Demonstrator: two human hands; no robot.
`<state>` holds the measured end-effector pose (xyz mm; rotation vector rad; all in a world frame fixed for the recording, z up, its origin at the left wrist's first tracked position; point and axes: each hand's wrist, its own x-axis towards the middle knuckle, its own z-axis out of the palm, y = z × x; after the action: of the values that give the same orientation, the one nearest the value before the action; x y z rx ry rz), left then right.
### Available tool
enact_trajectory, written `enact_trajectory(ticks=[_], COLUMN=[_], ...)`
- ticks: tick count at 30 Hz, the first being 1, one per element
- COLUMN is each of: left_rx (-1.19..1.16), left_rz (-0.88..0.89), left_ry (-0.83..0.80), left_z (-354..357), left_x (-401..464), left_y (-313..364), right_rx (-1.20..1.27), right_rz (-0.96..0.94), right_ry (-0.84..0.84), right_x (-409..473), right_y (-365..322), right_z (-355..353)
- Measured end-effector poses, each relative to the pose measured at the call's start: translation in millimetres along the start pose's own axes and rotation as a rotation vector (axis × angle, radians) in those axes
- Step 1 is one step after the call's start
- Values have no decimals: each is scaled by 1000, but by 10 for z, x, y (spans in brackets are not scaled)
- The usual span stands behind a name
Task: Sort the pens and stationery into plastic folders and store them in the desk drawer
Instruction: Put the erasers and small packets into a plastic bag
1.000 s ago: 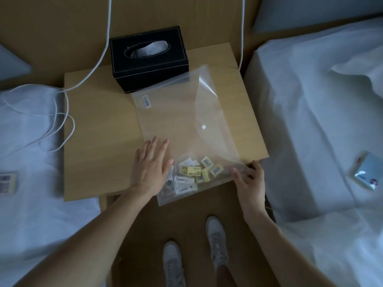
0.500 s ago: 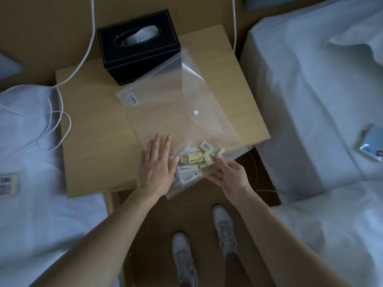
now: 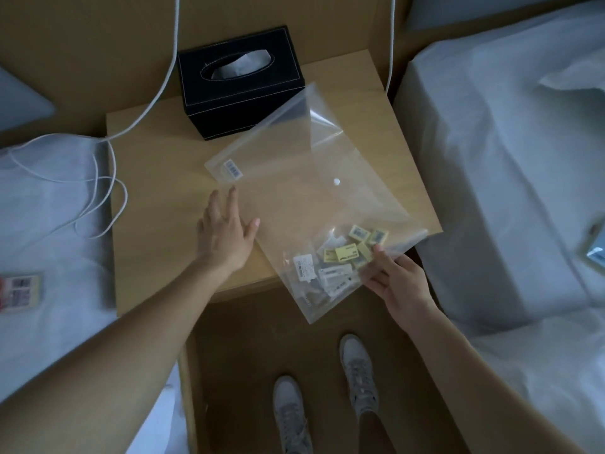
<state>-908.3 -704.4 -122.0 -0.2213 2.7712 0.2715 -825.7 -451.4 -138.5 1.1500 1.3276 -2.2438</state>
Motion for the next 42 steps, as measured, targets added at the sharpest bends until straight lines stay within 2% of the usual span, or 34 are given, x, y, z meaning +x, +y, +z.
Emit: enact_trajectory(ticks=[2, 5, 13, 17, 20, 27, 34, 38, 42], left_rx=[-112, -153, -11, -84, -98, -358, -602, -608, -758], left_rz=[-74, -77, 68, 57, 28, 80, 56, 114, 137], left_ry=[-3, 20, 163, 85, 126, 148, 179, 238, 267], left_z=[-33, -50, -240, -342, -389, -369, -515, -938, -1619], left_x=[121, 252, 660, 920, 977, 578, -123, -534, -962], left_y=[-14, -30, -47, -29, -71, -159, -255, -187, -146], right_rx=[14, -23, -90, -47, -72, -81, -150, -190, -236], right_rz=[50, 129, 44, 64, 38, -147, -356, -417, -525], right_ry=[-92, -185, -243, -345, -311, -37, 3, 19, -5], right_x=[-7, -23, -9, -38, -45, -75, -515, -881, -1444], right_y=[1, 24, 54, 46, 29, -54, -600, -1027, -1477], right_z=[12, 62, 57, -57, -134, -248, -366, -320, -134])
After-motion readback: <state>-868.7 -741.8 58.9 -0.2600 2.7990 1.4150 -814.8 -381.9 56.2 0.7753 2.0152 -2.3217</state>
